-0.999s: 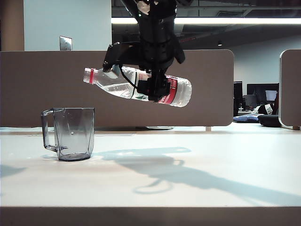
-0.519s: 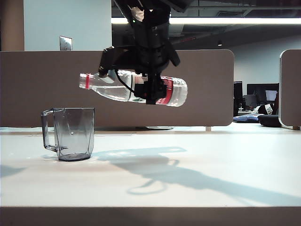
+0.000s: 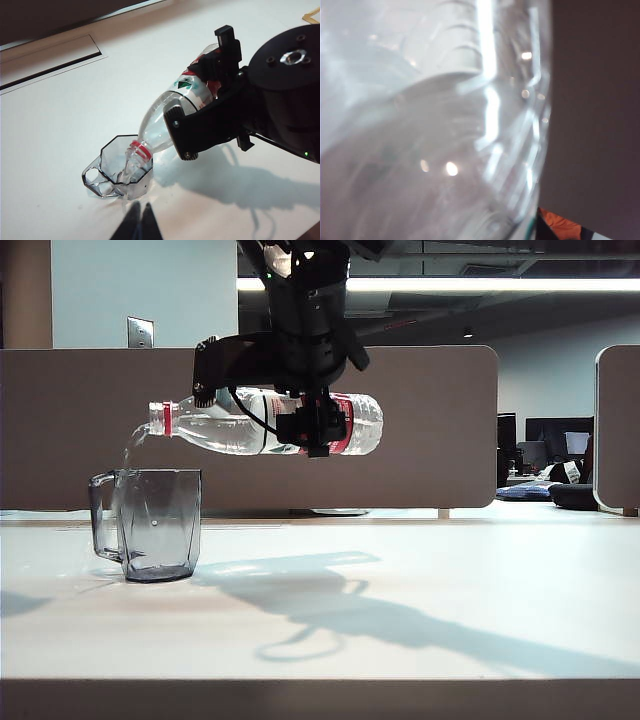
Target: Pick up the mineral water bottle on the table and pour water into the mug until it's half full.
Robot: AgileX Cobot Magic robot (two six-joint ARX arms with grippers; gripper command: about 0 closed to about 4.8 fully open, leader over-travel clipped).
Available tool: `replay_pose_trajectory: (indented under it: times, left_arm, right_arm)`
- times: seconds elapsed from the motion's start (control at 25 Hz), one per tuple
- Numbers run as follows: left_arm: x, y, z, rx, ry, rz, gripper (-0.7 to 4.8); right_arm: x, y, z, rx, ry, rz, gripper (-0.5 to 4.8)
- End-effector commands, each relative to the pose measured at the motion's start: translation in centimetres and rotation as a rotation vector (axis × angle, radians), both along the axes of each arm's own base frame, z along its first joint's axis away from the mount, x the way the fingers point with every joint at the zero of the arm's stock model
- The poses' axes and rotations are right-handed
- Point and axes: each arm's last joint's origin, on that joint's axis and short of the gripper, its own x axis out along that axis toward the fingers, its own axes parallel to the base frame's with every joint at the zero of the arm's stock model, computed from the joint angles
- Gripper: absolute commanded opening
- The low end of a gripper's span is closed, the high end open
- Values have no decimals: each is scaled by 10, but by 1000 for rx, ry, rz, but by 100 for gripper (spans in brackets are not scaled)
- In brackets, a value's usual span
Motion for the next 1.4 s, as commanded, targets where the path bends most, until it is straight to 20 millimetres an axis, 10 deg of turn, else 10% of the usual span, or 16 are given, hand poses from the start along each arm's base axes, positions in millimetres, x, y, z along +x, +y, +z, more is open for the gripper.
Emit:
replay_pose_trajectory:
  times: [0.04,1.4]
  left_arm:
    - [-1,0,1,-6,-4,-4,-5]
    - [-2,0,1,-4,5,-4,-5]
  right_arm:
    - [0,3,15,52,-71,-4,313]
    - [16,-15,13,66,-73,-88,304]
